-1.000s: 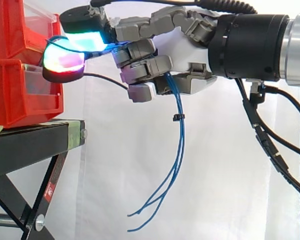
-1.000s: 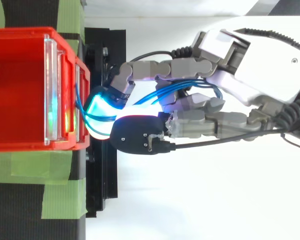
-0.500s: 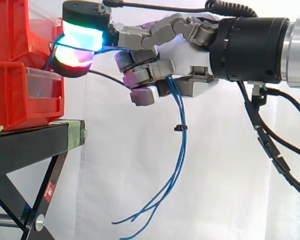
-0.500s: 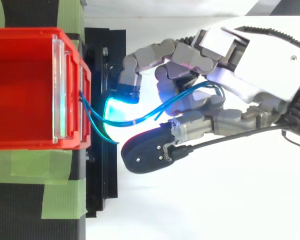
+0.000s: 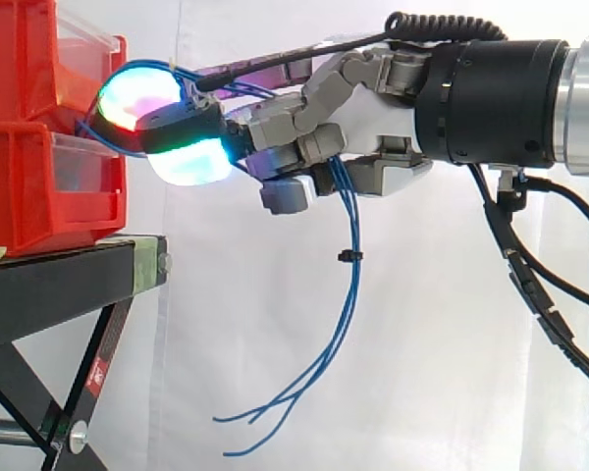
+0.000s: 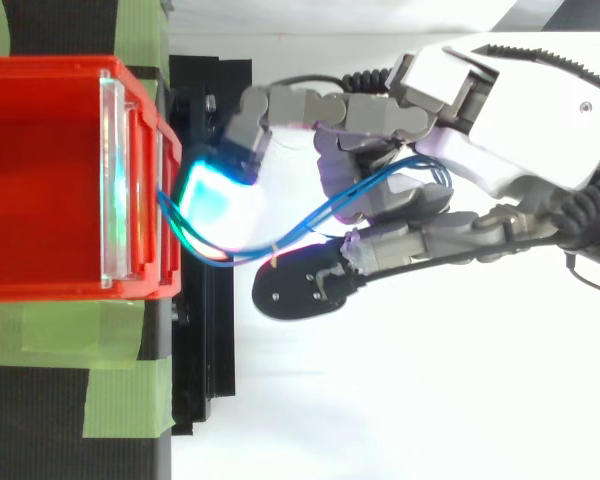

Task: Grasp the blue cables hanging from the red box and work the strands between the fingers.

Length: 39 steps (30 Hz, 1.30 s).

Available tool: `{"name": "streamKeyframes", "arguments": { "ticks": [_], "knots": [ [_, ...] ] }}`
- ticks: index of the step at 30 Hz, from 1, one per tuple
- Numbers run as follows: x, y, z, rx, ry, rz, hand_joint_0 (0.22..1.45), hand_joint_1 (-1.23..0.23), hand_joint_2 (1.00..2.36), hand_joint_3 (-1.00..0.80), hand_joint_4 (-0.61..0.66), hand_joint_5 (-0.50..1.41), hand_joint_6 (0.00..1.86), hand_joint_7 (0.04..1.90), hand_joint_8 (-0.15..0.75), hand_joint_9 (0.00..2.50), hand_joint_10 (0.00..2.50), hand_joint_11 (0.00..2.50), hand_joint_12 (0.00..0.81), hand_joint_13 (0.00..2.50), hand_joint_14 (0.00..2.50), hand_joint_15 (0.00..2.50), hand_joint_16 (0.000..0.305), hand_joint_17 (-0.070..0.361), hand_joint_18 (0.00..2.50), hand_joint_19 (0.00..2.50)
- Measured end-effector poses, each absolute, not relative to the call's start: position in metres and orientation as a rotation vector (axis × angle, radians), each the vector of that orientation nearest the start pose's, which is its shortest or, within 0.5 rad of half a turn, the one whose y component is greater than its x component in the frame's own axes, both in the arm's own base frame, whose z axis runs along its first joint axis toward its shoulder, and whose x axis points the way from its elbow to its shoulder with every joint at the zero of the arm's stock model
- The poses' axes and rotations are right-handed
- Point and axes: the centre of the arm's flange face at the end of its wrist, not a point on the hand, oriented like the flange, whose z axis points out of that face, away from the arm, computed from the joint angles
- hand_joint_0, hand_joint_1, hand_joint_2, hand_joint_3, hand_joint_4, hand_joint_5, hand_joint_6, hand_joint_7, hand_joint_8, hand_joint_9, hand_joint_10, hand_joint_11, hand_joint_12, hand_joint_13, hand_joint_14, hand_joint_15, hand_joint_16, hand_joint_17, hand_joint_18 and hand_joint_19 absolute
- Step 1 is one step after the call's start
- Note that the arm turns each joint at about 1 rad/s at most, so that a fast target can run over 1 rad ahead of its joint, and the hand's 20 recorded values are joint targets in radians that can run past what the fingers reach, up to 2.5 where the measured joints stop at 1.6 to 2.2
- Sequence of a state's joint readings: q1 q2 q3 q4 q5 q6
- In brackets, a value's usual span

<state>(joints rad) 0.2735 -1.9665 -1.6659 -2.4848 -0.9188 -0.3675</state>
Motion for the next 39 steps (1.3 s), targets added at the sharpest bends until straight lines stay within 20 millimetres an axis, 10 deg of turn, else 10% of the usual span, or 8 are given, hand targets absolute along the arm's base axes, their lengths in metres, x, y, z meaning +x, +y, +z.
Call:
{"name": "streamKeyframes", "arguments": {
  "ticks": [5,13,33,39],
  "knots": [
    [0.6341,-0.0237,0.2845,1.109,0.985,0.75,1.01,-0.73,1.01,-0.25,0.16,0.49,0.02,1.22,0.376,0.67,2.5,2.46,0.418,1.0,2.5,1.32,0.045,0.102,1.37,1.28],
    [0.6341,-0.0236,0.2845,1.109,0.985,0.75,0.77,-0.69,1.0,-1.0,0.16,0.35,0.01,1.3,0.376,0.67,2.5,2.46,0.418,1.0,2.5,1.32,0.045,0.102,1.37,1.28],
    [0.6336,-0.0239,0.2839,1.11,0.99,0.746,0.89,-0.68,1.01,-0.84,0.13,0.37,0.3,1.37,0.376,0.67,2.5,2.46,0.418,1.0,2.5,1.32,0.045,0.102,1.37,1.28],
    [0.6336,-0.0238,0.2839,1.11,0.99,0.746,0.92,-0.67,1.01,-0.6,0.16,0.42,0.01,1.32,0.376,0.67,2.5,2.46,0.418,1.0,2.5,1.32,0.045,0.102,1.37,1.28]
  ]
}}
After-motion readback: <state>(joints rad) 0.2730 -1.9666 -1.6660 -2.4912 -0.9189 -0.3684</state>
